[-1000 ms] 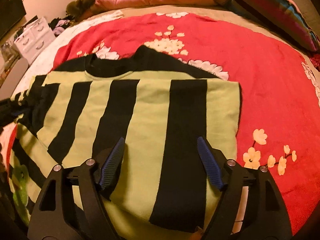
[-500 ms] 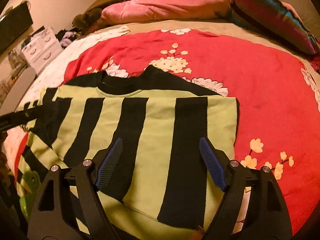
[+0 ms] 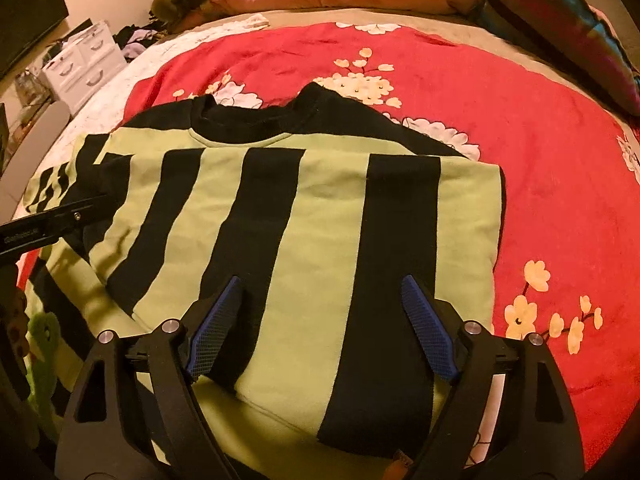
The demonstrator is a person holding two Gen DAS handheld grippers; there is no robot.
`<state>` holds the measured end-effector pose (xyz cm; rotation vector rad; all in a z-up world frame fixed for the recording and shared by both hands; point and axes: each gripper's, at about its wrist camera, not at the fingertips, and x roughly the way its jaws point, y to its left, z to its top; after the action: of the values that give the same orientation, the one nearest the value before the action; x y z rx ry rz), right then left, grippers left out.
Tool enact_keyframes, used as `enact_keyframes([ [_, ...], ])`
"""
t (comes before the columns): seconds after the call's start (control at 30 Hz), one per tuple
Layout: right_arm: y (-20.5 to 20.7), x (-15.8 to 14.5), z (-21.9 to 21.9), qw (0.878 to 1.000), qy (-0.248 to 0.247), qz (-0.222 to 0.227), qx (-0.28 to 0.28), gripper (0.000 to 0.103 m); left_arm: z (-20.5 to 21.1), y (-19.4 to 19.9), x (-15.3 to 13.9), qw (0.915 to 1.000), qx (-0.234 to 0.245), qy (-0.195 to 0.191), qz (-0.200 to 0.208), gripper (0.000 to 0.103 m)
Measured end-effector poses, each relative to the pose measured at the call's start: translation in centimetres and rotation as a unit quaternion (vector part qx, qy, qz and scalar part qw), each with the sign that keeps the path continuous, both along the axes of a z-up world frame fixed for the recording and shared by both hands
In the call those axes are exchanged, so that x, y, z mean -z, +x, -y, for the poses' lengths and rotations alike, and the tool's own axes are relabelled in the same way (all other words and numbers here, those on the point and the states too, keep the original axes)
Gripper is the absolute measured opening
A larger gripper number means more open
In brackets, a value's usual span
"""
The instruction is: Fold small clothes
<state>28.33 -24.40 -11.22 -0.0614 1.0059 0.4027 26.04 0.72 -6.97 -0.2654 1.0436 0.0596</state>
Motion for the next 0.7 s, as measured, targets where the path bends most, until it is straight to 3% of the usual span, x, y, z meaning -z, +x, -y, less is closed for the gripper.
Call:
enact_keyframes([
  [0.47, -1.4, -3.9, 0.6, 0.996, 0.052, 0.067, 0.016, 0.088, -2.2, -1.8, -2.9, 0.9995, -0.017, -0.012, 0.022, 0.074],
  [0.5, -1.7, -4.4, 0.5, 0.995, 0.052, 0.079, 0.016, 0.088, -2.4, -2.0, -3.1, 0.9995, -0.018, -0.012, 0.024, 0.078],
  [0.53, -1.9, -4.9, 0.3, 0.995, 0.051, 0.087, 0.014, 0.088, -2.6, -2.2, -3.2, 0.9995, -0.019, -0.012, 0.024, 0.093],
  [0.7, -3.1, -6.6, -0.6, 0.992, 0.059, 0.108, 0.013, 0.094, -3.4, -3.2, -4.3, 0.9991, -0.019, -0.006, 0.038, 0.095],
])
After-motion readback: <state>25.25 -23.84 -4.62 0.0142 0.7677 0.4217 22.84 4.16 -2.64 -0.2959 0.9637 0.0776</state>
